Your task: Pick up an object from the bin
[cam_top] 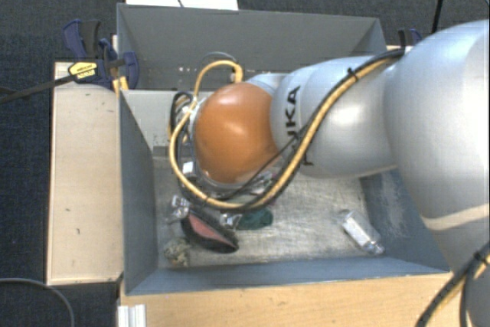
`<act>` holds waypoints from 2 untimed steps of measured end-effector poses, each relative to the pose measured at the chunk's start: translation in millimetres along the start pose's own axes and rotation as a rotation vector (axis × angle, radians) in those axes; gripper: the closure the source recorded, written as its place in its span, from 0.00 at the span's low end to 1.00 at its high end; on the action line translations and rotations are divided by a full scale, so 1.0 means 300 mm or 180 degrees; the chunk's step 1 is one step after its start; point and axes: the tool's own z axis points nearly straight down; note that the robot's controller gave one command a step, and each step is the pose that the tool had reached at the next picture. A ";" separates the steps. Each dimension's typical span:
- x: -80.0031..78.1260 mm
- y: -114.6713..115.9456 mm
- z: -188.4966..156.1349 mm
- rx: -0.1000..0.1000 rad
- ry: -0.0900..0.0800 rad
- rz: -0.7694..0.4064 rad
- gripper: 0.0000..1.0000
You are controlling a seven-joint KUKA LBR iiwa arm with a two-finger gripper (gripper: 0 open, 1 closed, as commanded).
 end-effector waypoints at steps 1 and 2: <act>-0.001 -0.004 -0.005 -0.0021 0.0008 0.0023 0.00; -0.005 -0.005 -0.008 -0.0021 0.0002 0.0035 1.00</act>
Offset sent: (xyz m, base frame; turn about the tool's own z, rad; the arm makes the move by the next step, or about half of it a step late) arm 0.0000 0.0000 0.0000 0.0000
